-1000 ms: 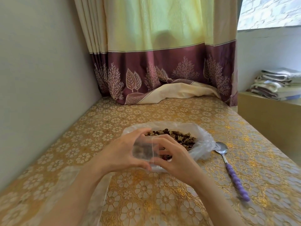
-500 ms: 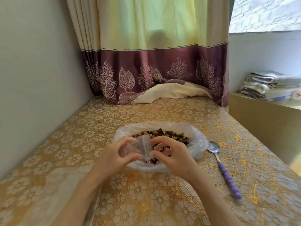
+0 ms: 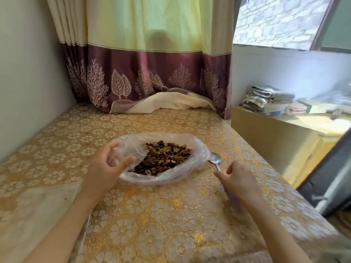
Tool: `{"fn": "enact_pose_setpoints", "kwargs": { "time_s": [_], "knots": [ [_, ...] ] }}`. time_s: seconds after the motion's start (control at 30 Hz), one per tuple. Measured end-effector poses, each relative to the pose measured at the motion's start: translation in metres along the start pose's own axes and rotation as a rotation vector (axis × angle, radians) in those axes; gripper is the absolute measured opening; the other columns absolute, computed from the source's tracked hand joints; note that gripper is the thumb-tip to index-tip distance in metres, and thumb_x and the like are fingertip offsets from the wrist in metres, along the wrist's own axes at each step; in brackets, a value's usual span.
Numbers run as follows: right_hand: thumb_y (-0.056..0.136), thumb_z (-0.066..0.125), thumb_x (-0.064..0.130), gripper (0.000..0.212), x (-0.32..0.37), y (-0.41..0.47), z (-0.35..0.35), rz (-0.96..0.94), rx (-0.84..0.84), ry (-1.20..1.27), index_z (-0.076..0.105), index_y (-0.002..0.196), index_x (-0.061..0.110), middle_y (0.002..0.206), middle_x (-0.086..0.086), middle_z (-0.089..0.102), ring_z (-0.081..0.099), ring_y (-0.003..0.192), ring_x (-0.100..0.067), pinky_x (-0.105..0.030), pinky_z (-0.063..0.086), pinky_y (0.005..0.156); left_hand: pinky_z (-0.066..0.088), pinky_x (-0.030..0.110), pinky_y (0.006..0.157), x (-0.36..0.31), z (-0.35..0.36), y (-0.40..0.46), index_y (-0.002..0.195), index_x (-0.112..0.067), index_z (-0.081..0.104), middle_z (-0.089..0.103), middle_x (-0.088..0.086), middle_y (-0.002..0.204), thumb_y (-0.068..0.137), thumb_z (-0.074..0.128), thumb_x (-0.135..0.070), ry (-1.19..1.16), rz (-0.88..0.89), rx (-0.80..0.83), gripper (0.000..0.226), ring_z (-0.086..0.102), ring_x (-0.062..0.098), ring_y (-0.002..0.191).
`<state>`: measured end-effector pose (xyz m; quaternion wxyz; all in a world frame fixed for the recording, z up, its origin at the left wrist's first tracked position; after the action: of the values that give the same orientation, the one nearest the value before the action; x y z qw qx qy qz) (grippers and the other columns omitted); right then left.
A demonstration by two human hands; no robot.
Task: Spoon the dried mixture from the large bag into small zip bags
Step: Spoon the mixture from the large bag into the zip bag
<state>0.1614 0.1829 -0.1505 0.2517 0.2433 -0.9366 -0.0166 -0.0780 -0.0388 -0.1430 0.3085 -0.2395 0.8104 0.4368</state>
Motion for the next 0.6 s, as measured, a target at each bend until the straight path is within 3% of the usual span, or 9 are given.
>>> {"fn": "enact_pose_setpoints", "kwargs": {
  "time_s": [0.1,0.2,0.3,0.33,0.43,0.47,0.53,0.6],
  "knots": [
    [0.092,0.050,0.050,0.040,-0.011,-0.007,-0.001,0.051,0.140,-0.136,0.048,0.090,0.011,0.072,0.000,0.055,0.052,0.069,-0.017,-0.030,0.036,0.055,0.041,0.018,0.060,-0.002,0.001,-0.004,0.115,-0.032,0.046,0.045,-0.015,0.075,0.054,0.047,-0.089,-0.023,-0.035,0.024,0.084,0.041,0.002,0.065],
    [0.099,0.041,0.040,0.037,-0.012,-0.011,-0.001,0.045,0.165,-0.179,0.042,0.073,0.014,0.066,0.001,0.048,0.044,0.058,-0.013,-0.027,0.029,0.047,0.044,0.025,0.059,-0.003,-0.001,-0.006,0.120,-0.028,0.045,0.051,-0.004,0.079,0.049,0.038,-0.096,-0.011,-0.048,0.029,0.099,0.048,0.011,0.067],
    [0.101,0.036,0.038,0.033,-0.014,-0.009,-0.003,0.072,0.085,-0.060,0.041,0.087,0.009,0.073,-0.003,0.050,0.048,0.065,-0.021,-0.030,0.036,0.055,0.042,0.019,0.063,-0.005,-0.002,-0.006,0.131,-0.021,0.042,0.053,-0.008,0.104,0.047,0.031,-0.099,-0.020,-0.071,0.022,0.115,0.055,0.011,0.087],
    [0.101,0.036,0.038,0.032,-0.014,-0.008,-0.005,0.078,0.035,0.010,0.041,0.091,0.009,0.076,-0.005,0.052,0.051,0.069,-0.025,-0.032,0.038,0.059,0.042,0.018,0.059,-0.005,-0.002,-0.005,0.132,-0.019,0.041,0.054,-0.007,0.108,0.048,0.029,-0.100,-0.014,-0.080,0.016,0.117,0.058,0.015,0.087],
    [0.100,0.039,0.035,0.029,-0.009,-0.008,-0.011,0.034,-0.162,0.164,0.043,0.094,0.007,0.076,-0.008,0.057,0.057,0.068,-0.029,-0.036,0.042,0.058,0.037,0.018,0.043,-0.002,-0.002,-0.002,0.131,-0.014,0.043,0.061,0.003,0.085,0.051,0.021,-0.100,0.032,-0.087,0.011,0.119,0.050,0.017,0.053],
    [0.100,0.042,0.032,0.026,-0.006,-0.009,-0.012,0.004,-0.229,0.207,0.043,0.092,0.008,0.073,-0.007,0.057,0.056,0.065,-0.028,-0.035,0.041,0.056,0.042,0.021,0.047,0.001,-0.001,-0.001,0.131,-0.013,0.042,0.063,0.006,0.090,0.053,0.021,-0.099,0.037,-0.093,0.011,0.118,0.054,0.020,0.058],
    [0.097,0.051,0.027,0.020,0.001,-0.008,-0.012,-0.060,-0.321,0.326,0.046,0.090,0.009,0.065,-0.002,0.056,0.053,0.056,-0.023,-0.033,0.040,0.051,0.053,0.036,0.065,0.006,0.001,-0.001,0.133,-0.015,0.041,0.061,0.010,0.115,0.055,0.023,-0.098,0.033,-0.108,0.000,0.116,0.063,0.030,0.088],
    [0.093,0.059,0.025,0.017,0.012,-0.004,-0.011,-0.085,-0.342,0.513,0.052,0.089,0.010,0.062,0.003,0.056,0.052,0.052,-0.013,-0.026,0.041,0.046,0.053,0.050,0.075,0.005,0.002,-0.001,0.133,-0.015,0.042,0.059,0.016,0.121,0.056,0.024,-0.097,0.049,-0.112,-0.001,0.114,0.060,0.039,0.101]
  ]
}}
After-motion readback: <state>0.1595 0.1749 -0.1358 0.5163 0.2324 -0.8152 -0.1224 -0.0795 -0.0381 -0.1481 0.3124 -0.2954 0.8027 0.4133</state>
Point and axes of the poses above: each hand's wrist, its own y-axis towards the middle knuckle, its own z-axis out of the palm, x = y × z, the point moved 1 cm from there along y, towards the middle knuckle
